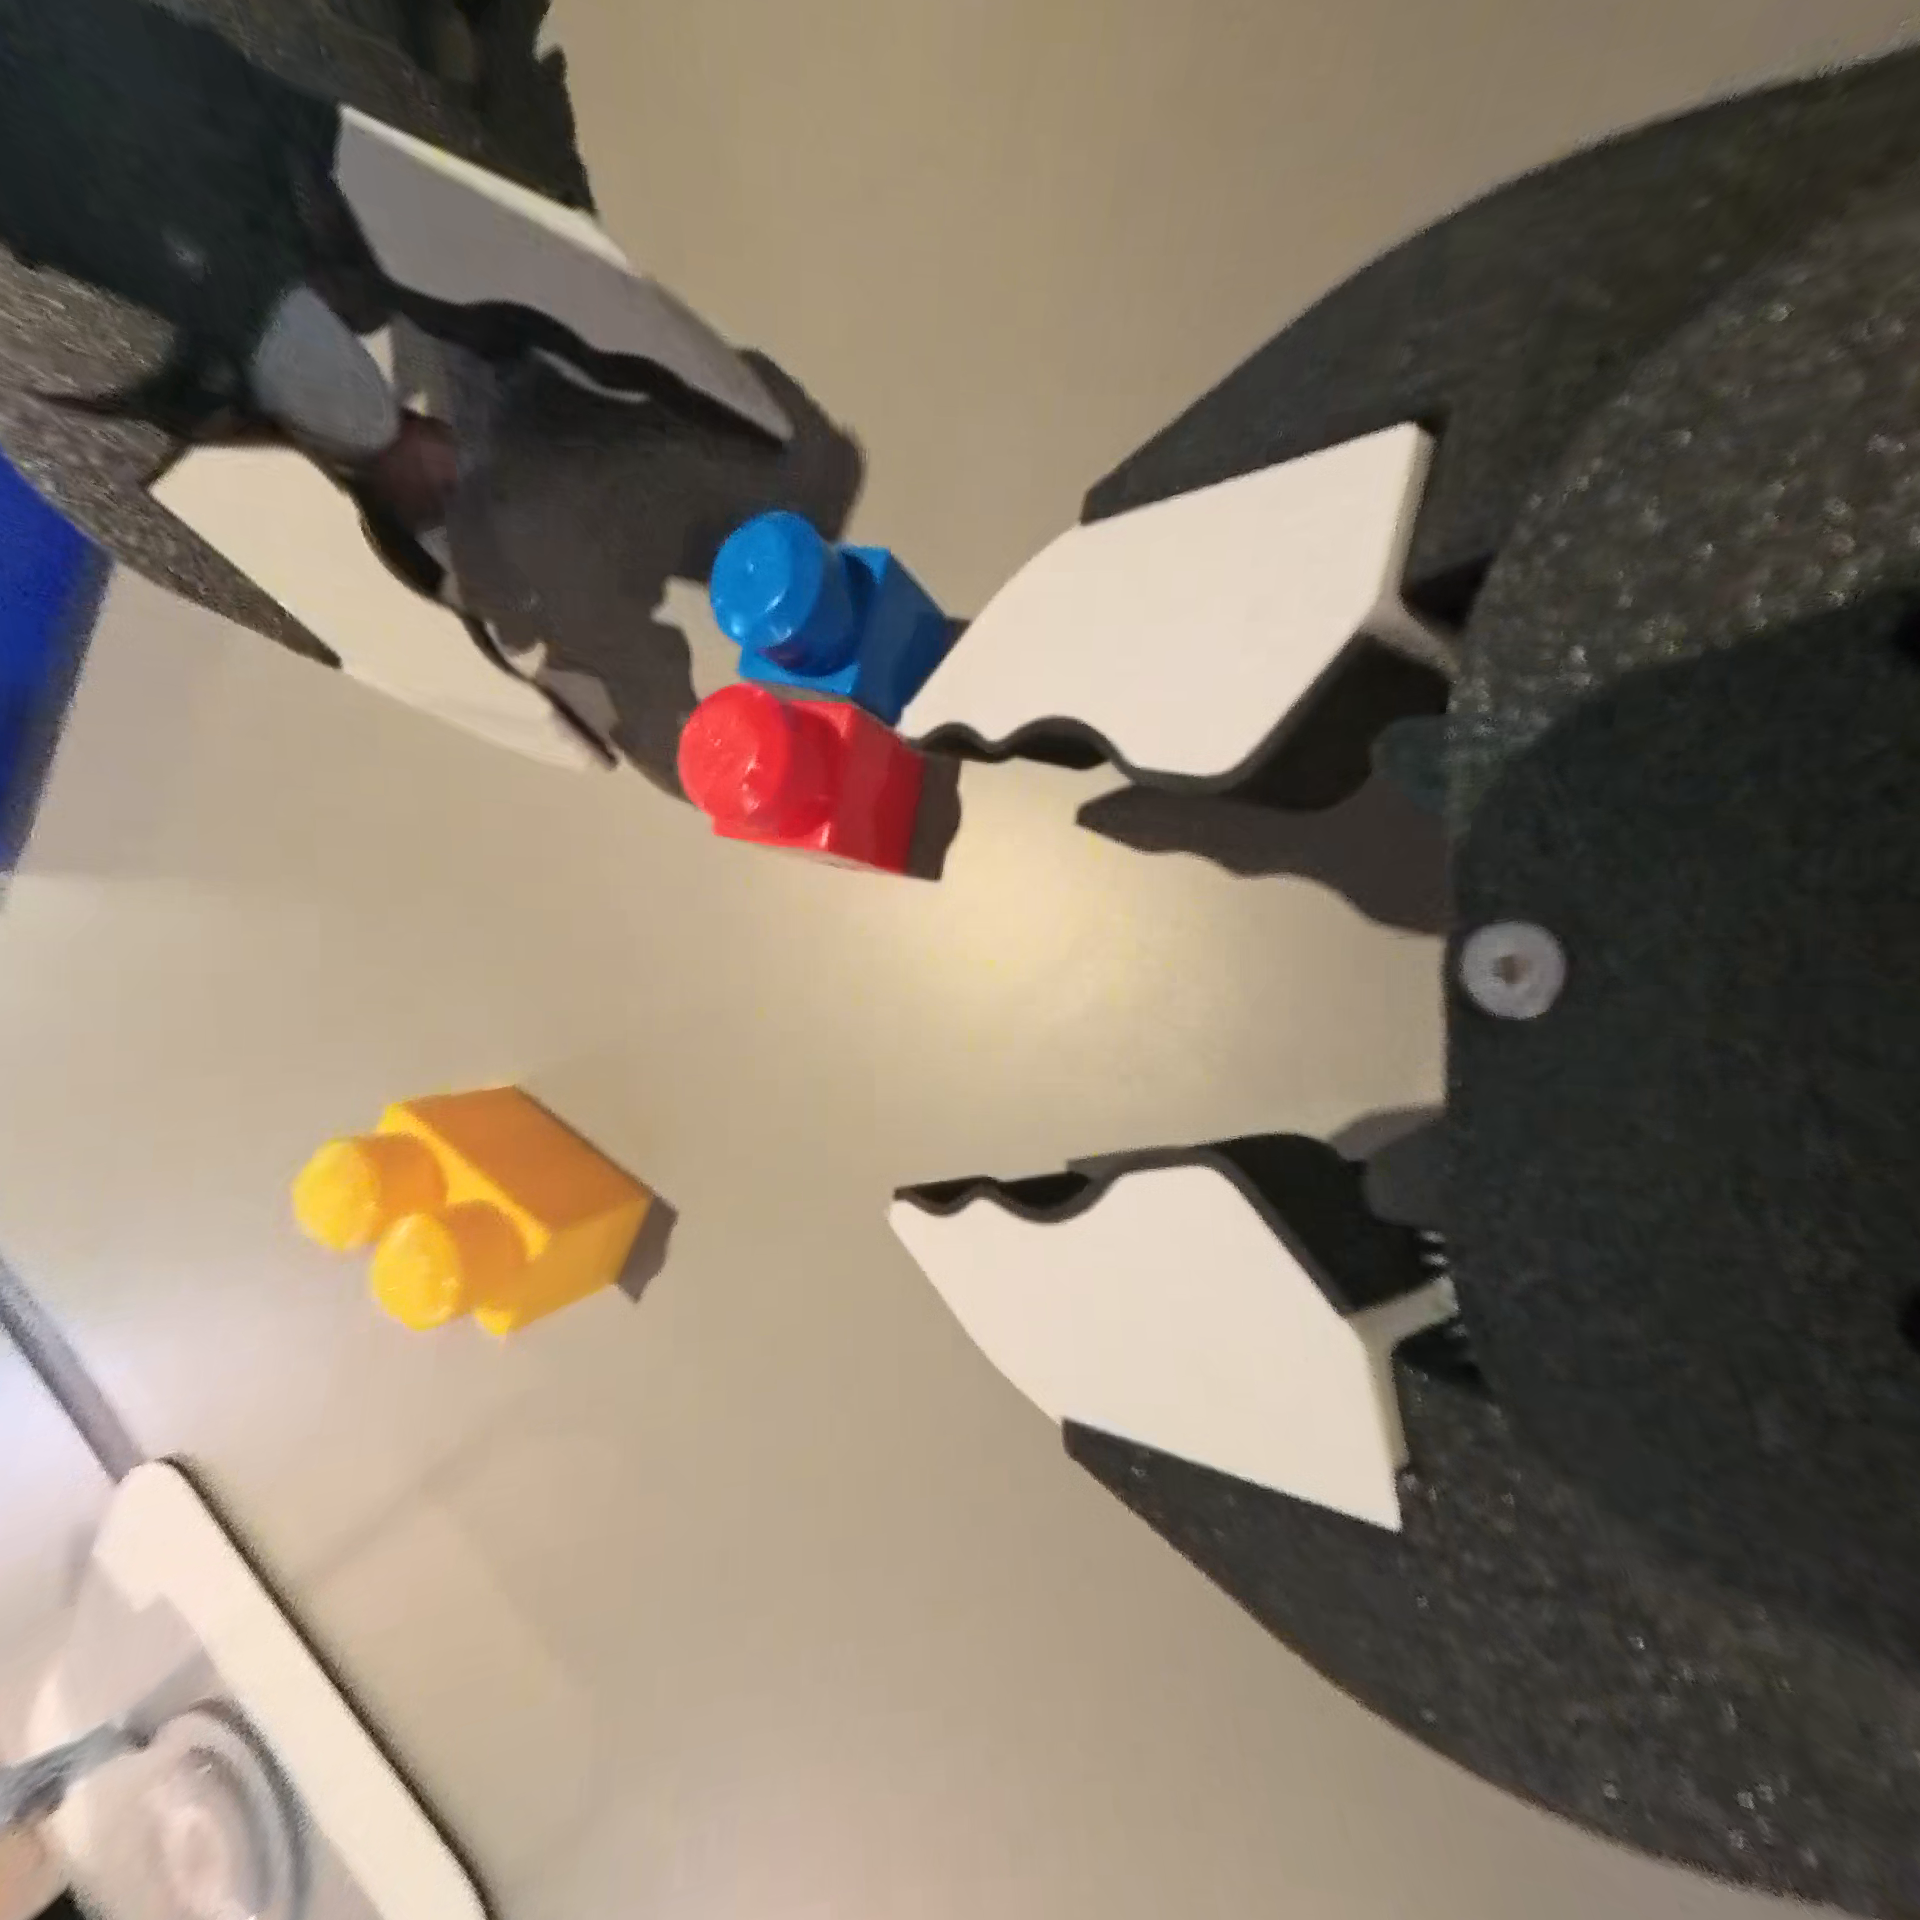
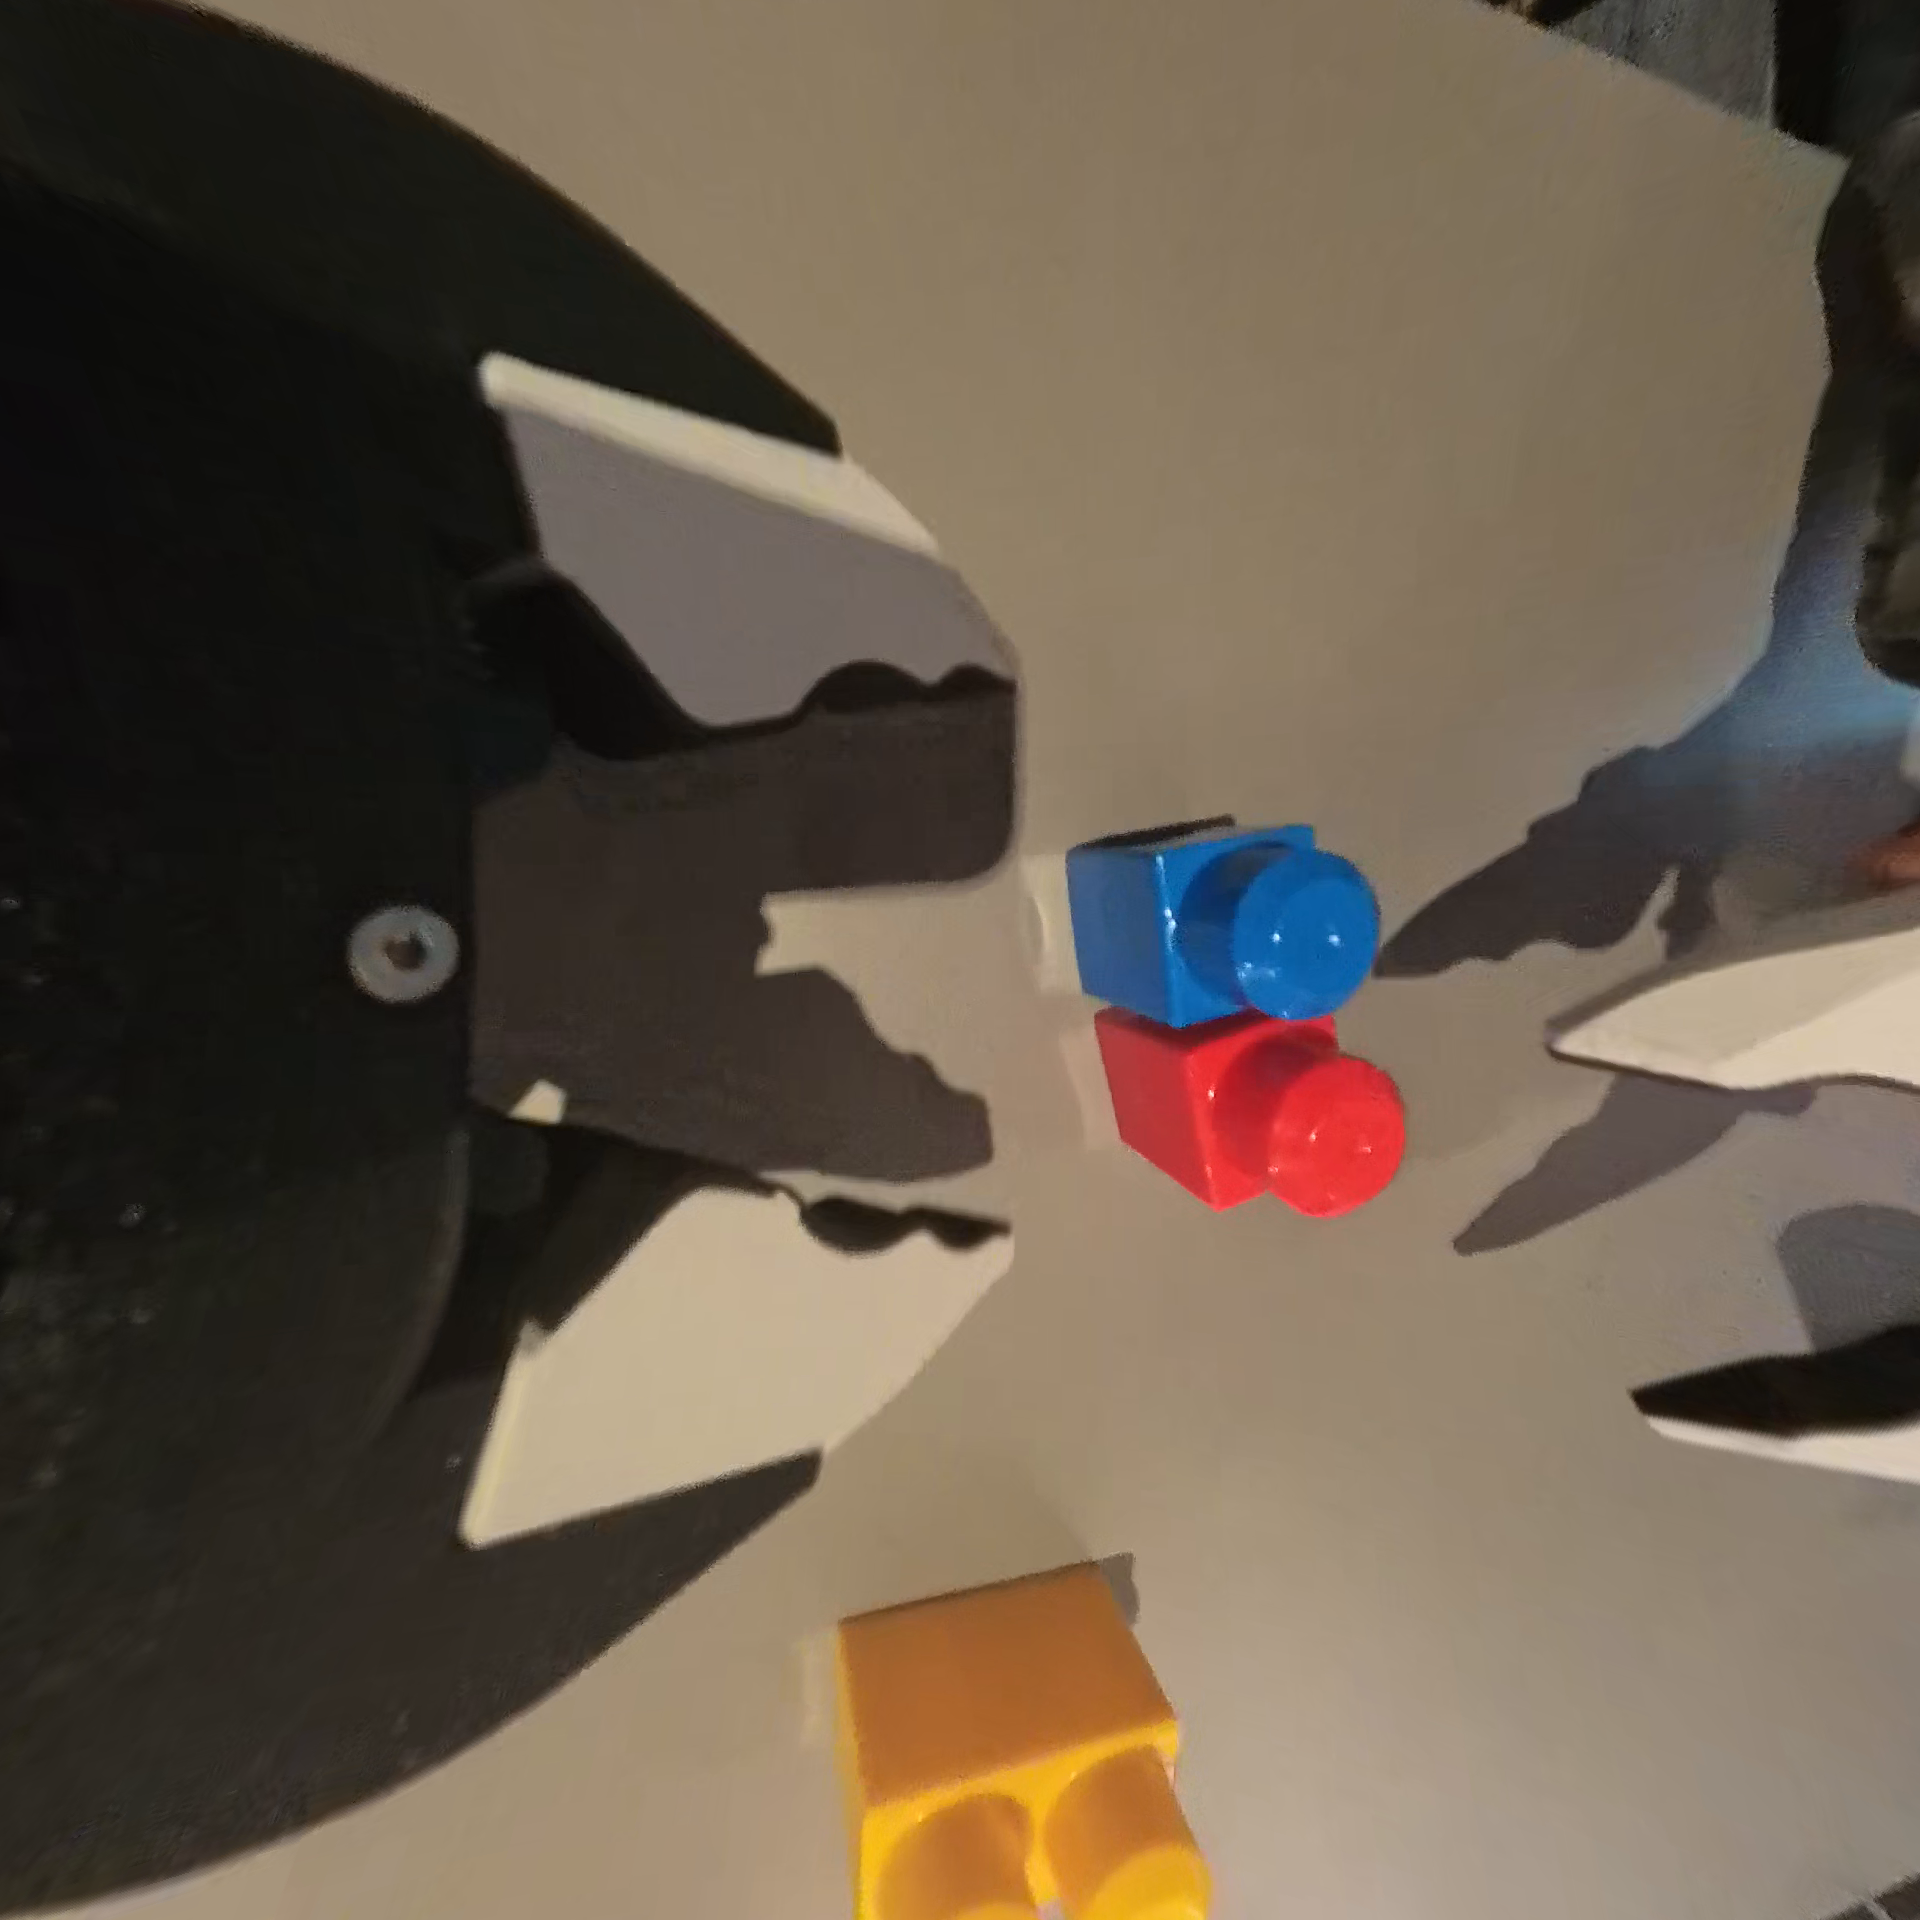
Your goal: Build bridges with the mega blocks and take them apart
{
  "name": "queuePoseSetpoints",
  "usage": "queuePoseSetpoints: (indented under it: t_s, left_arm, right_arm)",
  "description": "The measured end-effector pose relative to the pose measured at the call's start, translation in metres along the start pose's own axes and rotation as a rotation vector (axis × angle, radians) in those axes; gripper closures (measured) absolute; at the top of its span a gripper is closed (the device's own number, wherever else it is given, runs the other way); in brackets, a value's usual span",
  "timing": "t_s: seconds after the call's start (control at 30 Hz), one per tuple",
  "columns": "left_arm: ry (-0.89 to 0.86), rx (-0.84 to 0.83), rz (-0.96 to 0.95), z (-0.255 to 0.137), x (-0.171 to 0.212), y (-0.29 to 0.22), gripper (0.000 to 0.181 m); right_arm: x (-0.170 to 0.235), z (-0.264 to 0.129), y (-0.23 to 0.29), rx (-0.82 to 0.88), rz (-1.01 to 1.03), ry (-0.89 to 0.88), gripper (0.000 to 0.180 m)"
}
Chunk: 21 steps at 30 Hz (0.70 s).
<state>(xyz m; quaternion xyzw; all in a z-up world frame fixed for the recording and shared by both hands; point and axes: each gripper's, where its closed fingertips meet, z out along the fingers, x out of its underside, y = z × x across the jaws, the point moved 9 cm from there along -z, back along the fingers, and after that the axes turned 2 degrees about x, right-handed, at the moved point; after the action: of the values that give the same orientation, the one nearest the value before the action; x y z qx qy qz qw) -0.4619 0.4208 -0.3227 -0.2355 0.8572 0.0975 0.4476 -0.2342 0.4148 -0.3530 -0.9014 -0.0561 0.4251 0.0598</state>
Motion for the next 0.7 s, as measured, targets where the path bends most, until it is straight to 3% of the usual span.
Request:
queuePoseSetpoints:
  t_s: [0.13,0.2,0.37,0.53,0.7]
  left_arm:
    - [-0.042,0.028,0.07,-0.004,-0.006,0.024,0.103]
    - [-0.077,0.038,0.093,-0.005,-0.006,0.034,0.104]
    - [-0.192,-0.001,0.078,-0.012,0.007,0.049,0.108]
    - [-0.198,-0.033,0.088,-0.022,0.009,0.051,0.108]
    - [-0.178,-0.048,0.107,-0.021,0.009,0.048,0.107]
  right_arm:
    - [-0.004,0.009,-0.012,-0.022,-0.007,-0.06,0.044]
    - [-0.009,0.012,-0.017,-0.044,-0.049,-0.097,0.034]
    - [-0.02,0.025,-0.033,-0.156,-0.108,-0.022,0.043]
    - [-0.041,0.037,-0.032,-0.251,-0.162,0.061,0.065]
    - [-0.033,0.049,-0.029,-0.3,-0.137,0.103,0.068]
